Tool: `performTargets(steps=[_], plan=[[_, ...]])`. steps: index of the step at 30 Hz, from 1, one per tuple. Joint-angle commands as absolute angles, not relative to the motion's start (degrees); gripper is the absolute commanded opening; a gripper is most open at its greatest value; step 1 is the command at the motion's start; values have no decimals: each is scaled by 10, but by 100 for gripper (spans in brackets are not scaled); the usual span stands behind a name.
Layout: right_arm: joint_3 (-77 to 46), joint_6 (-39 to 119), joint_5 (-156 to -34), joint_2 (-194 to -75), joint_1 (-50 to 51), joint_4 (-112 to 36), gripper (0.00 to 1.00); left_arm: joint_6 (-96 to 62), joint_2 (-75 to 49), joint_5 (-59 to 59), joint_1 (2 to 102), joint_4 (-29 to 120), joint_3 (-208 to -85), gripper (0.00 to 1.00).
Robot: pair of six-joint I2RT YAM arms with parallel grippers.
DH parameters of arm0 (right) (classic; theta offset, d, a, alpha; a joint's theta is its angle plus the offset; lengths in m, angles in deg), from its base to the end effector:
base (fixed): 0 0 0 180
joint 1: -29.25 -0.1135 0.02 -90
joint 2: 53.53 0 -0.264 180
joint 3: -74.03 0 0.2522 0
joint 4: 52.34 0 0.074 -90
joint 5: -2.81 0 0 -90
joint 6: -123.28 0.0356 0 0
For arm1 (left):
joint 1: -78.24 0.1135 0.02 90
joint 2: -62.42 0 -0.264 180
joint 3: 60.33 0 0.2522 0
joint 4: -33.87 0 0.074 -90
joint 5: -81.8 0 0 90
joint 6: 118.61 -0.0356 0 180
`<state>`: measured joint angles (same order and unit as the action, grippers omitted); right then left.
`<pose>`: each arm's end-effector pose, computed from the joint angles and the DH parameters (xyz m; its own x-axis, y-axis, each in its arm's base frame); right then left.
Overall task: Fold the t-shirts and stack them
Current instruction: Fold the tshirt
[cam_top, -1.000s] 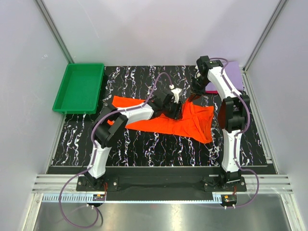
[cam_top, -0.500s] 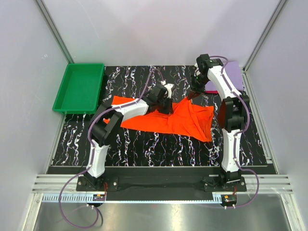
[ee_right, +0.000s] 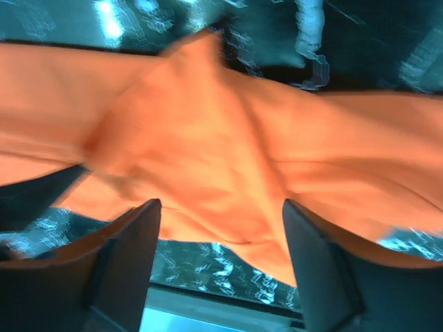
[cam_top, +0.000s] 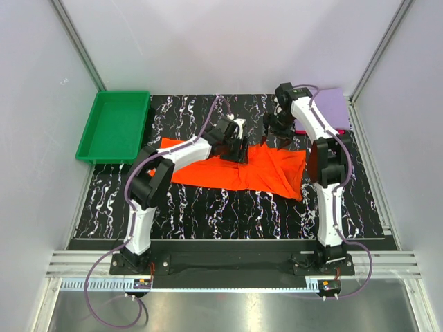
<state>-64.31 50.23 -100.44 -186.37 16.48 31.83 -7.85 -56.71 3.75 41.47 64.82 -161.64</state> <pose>0.4584 0.1123 0.2247 -0.9902 0.0665 -0.1224 0.0310 0.9617 0.2722 0.3643 -0.2815 0.1851 -0.8097 0.1721 -0.5611 0.4363 0.8160 -0.3792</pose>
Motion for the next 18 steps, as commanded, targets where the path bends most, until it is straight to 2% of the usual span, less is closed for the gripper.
performTargets(steps=[1, 3, 8, 12, 13, 18], plan=[[-606, 506, -889, -1783, 166, 360, 79, -96, -536, 3, 415, 692, -1654, 63], [-567, 525, -866, -1722, 168, 366, 86, -96, -515, -20, 415, 725, -1661, 66], [-364, 580, -860, -1569, 174, 353, 87, -92, -469, -21, 420, 773, -1654, 66], [-181, 639, -912, -1441, 197, 292, 82, -96, -413, -20, 432, 781, -1599, 61], [-116, 673, -943, -1394, 214, 256, 78, -93, -389, -8, 440, 776, -1580, 59], [48, 795, -1068, -1298, 279, 132, 65, -56, -333, 36, 522, 755, -1464, 50]])
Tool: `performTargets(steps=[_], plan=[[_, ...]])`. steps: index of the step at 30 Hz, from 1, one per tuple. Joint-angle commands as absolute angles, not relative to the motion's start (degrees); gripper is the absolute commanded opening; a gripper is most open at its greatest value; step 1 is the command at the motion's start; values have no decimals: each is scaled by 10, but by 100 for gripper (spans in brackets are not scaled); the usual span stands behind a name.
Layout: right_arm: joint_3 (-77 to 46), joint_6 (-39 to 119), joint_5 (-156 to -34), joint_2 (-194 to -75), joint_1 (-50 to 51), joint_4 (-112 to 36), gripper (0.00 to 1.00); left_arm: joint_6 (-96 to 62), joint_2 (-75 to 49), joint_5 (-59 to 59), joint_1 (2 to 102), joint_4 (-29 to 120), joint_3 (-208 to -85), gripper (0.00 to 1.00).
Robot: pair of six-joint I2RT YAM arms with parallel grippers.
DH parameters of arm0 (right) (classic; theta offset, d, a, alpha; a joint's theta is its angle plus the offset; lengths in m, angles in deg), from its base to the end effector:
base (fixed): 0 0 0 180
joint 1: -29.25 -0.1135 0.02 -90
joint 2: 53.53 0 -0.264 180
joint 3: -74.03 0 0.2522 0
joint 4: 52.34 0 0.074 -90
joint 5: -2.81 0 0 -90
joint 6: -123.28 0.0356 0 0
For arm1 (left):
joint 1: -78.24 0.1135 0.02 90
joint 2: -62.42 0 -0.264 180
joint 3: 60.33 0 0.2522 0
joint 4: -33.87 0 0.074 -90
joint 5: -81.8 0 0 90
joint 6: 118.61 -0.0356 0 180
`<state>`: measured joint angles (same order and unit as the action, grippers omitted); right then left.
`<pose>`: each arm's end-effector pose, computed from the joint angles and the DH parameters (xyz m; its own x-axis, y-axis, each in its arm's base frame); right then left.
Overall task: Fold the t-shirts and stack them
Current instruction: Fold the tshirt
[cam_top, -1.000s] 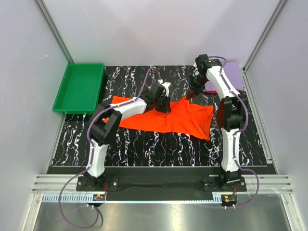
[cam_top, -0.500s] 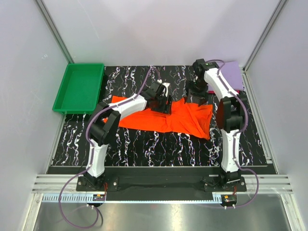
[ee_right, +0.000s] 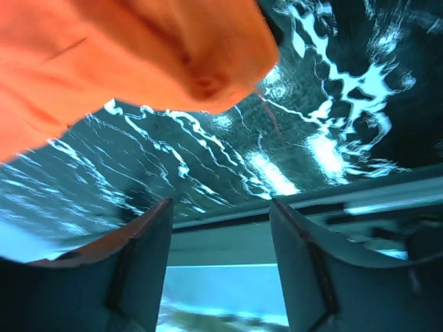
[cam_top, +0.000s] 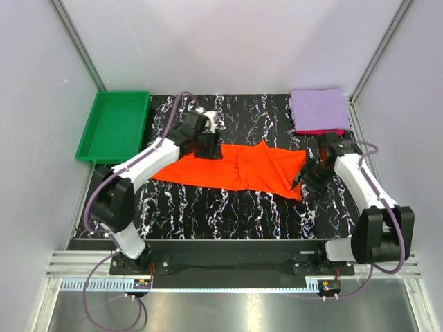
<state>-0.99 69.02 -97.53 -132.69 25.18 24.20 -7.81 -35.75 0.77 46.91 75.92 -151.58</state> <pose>0.2385 0.0234 0.2470 -0.8567 0.5151 -0.0280 0.4947 0.8357 0.2384 0.3213 -0.2021 0.2621 -0.8158 0.0860 -0.5719 0.3330 0.8783 -0.3431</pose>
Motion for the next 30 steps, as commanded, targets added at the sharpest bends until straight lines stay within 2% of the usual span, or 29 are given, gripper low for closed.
performTargets(steps=[1, 9, 15, 22, 29, 30], plan=[[85, 810, -1090, -1290, 287, 117, 64, -52, -329, 40, 534, 756, -1455, 50], [187, 841, -1085, -1261, 322, 1, 73, -34, -350, 59, 620, 788, -1430, 49], [194, 816, -1042, -1303, 322, -37, 72, -32, -371, 59, 654, 787, -1422, 48], [187, 822, -995, -1311, 326, -46, 58, -32, -399, 45, 687, 797, -1426, 46], [158, 818, -943, -1352, 333, 8, 36, -27, -424, 25, 702, 809, -1433, 46], [150, 816, -930, -1355, 337, 13, 18, -26, -431, 24, 702, 810, -1436, 46]])
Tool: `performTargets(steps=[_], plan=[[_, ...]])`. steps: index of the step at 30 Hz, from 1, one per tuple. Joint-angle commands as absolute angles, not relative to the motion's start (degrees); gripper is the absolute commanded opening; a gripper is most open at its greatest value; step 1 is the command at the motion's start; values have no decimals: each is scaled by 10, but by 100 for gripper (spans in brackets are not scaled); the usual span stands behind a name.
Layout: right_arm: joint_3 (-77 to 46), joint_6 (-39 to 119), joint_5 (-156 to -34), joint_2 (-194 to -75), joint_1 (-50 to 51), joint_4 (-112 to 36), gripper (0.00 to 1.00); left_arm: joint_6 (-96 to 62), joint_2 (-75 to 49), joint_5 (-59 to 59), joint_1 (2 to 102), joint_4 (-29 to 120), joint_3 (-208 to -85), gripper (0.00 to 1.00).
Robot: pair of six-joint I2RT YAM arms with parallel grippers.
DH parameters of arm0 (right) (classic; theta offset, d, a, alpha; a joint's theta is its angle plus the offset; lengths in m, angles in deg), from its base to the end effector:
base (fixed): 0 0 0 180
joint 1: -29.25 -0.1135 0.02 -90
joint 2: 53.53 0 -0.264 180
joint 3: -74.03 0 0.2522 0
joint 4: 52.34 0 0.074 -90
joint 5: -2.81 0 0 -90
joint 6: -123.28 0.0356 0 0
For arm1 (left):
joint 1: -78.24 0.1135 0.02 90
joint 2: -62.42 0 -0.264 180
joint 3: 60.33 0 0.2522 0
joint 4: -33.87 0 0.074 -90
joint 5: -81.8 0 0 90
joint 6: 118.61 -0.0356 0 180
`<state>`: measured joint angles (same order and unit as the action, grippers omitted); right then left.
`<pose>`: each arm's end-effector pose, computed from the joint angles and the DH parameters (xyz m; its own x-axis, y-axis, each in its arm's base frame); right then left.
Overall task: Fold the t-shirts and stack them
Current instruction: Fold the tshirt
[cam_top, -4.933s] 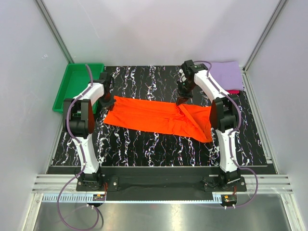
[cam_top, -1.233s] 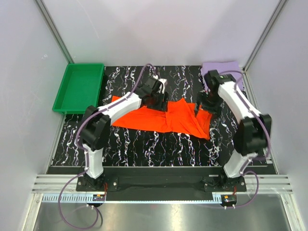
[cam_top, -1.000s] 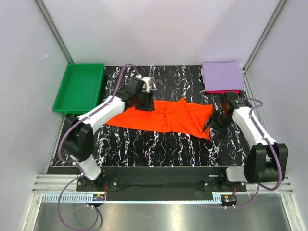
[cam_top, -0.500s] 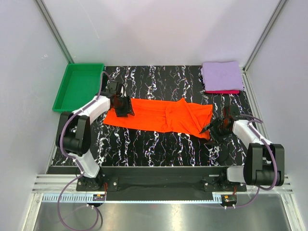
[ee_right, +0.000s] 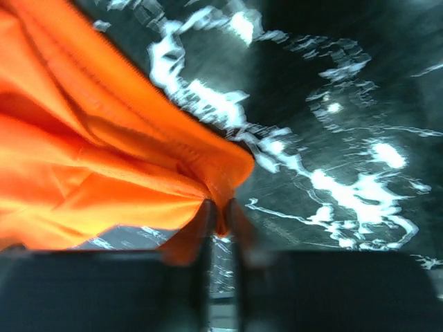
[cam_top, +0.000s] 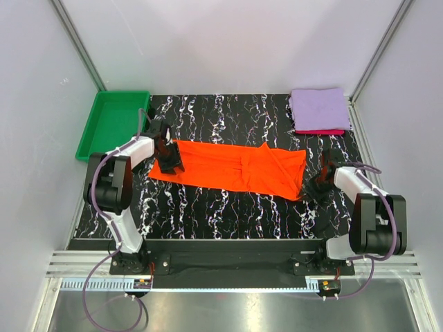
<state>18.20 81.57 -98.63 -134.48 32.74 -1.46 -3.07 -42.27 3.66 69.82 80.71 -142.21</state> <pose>0.2332 -0.0071 0.1615 -0.6356 0.7718 -0.0173 0.7308 0.6088 0.3086 0.3524 -0.0596 0.1691 -0.9291 -0.2890 -0.2307 -0.2068 0.9233 -0.3238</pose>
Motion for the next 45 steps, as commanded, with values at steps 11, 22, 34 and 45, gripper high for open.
performTargets(steps=[11, 22, 34, 45], plan=[[75, 775, -826, -1412, 343, 112, 0, -27, -449, -2, 712, 826, -1443, 44], [41, 716, -889, -1402, 344, 138, 56, -50, -358, -1, 710, 828, -1433, 50], [-201, 649, -894, -1554, 344, 62, 56, -61, -296, 32, 701, 797, -1437, 51], [-348, 640, -917, -1709, 348, 75, 54, -82, -336, 49, 700, 795, -1480, 49]])
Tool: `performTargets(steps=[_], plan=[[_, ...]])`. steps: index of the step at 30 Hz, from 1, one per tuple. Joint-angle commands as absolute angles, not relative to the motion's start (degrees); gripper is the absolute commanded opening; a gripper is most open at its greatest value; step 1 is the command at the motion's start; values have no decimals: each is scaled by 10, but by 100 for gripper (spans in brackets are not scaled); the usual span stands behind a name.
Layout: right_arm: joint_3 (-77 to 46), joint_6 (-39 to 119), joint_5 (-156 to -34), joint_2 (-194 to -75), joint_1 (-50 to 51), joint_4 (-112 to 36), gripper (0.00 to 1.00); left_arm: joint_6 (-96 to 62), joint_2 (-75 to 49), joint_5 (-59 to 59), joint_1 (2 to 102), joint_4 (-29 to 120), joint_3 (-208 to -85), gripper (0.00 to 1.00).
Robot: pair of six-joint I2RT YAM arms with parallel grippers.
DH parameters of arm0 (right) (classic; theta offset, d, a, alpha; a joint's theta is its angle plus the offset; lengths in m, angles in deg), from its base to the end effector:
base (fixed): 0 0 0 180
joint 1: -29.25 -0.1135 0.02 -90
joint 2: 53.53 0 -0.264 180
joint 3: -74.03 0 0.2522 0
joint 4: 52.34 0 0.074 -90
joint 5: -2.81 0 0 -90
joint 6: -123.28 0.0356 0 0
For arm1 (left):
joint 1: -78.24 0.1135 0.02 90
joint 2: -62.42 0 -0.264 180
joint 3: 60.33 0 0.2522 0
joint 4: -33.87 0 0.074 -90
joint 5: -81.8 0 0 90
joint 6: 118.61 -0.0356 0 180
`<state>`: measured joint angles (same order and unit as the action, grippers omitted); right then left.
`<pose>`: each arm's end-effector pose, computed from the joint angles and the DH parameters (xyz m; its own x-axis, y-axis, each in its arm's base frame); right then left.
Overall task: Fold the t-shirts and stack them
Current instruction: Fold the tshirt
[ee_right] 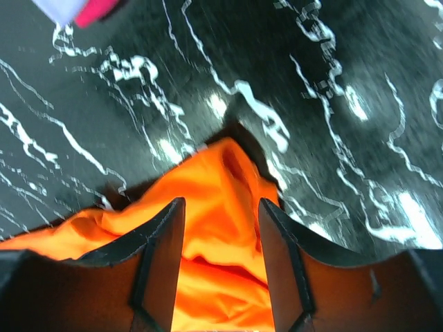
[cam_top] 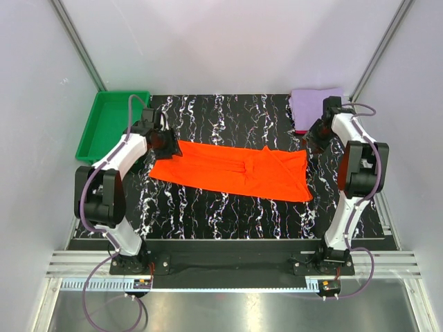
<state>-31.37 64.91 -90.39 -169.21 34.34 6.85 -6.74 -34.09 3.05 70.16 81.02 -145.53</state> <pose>0.4195 -0.0354 0.2038 -0.7580 0.5932 -0.2712 0.5480 0.8047 0.2284 0.3497 -0.0567 0.2335 -0.8721 -0.2452 -0.4235 -0.0926 0.9325 -0.3492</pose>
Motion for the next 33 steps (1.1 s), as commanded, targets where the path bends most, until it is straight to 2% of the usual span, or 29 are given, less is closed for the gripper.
performTargets(steps=[1, 8, 11, 13, 14, 15, 19, 20, 22, 23, 26, 29, 32, 33], plan=[[-350, 641, -918, -1713, 348, 74, 53, -82, -337, 51, 701, 794, -1476, 49], [-348, 651, -896, -1736, 354, 84, 40, -79, -347, 56, 701, 801, -1485, 49], [-341, 647, -895, -1734, 362, 77, 26, -80, -352, 56, 701, 806, -1499, 49], [-340, 645, -882, -1732, 369, 80, 7, -80, -357, 53, 701, 808, -1504, 49], [-341, 644, -857, -1731, 372, 83, 3, -80, -358, 52, 701, 811, -1509, 49], [-343, 642, -846, -1730, 375, 88, 0, -81, -360, 51, 700, 813, -1512, 48], [-361, 629, -826, -1741, 385, 98, 0, -83, -363, 46, 701, 818, -1520, 48], [-370, 625, -835, -1745, 385, 106, 4, -82, -362, 46, 701, 818, -1520, 48], [-379, 620, -852, -1753, 385, 113, 21, -80, -360, 45, 701, 818, -1520, 48], [-383, 618, -857, -1751, 382, 121, 44, -79, -358, 42, 701, 820, -1520, 49], [-398, 597, -821, -1725, 370, 148, 64, -79, -356, 24, 701, 835, -1530, 52], [-446, 574, -780, -1703, 335, 194, 76, -82, -340, 2, 701, 844, -1534, 52], [-509, 575, -773, -1710, 295, 234, 81, -79, -302, -34, 701, 851, -1525, 53], [-523, 576, -766, -1714, 254, 238, 82, -70, -280, -54, 701, 853, -1522, 55]])
